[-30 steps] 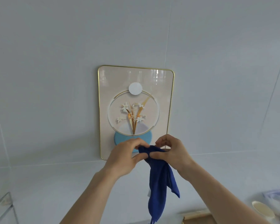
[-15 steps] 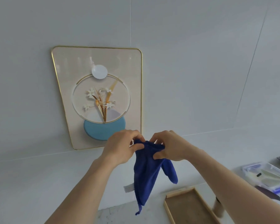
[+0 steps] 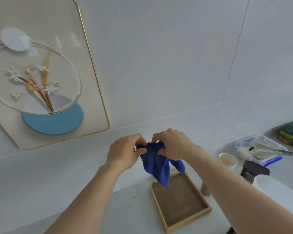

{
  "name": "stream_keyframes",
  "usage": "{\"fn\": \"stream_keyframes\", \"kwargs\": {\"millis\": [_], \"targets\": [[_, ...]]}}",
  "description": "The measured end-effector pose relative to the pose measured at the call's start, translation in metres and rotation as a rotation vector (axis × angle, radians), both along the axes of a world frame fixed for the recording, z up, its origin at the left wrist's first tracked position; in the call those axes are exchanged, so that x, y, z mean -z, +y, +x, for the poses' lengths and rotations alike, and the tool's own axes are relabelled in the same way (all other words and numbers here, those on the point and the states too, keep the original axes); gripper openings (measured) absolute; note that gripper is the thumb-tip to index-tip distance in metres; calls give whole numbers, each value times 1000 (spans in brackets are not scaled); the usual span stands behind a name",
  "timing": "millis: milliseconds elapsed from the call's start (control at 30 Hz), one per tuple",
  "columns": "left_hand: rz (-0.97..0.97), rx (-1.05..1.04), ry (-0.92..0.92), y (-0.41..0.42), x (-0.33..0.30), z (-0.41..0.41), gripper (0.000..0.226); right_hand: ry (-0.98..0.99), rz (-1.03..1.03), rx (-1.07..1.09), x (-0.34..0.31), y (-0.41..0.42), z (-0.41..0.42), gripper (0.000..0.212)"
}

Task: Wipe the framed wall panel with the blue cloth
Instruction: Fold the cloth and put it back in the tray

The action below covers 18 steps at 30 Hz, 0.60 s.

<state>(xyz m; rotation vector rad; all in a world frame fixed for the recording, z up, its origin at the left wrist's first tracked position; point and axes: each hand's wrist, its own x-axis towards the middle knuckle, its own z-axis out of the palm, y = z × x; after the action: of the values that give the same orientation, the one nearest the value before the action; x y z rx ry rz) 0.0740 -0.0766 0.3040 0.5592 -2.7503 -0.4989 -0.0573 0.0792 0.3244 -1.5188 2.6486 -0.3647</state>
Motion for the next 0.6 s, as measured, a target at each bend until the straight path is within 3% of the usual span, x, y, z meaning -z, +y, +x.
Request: {"fn": "stream_keyframes", "kwargs": {"millis": [600], "targets": [[142, -141, -197, 74, 205, -86, 23, -170, 122, 96, 216, 48, -74, 36]]}}
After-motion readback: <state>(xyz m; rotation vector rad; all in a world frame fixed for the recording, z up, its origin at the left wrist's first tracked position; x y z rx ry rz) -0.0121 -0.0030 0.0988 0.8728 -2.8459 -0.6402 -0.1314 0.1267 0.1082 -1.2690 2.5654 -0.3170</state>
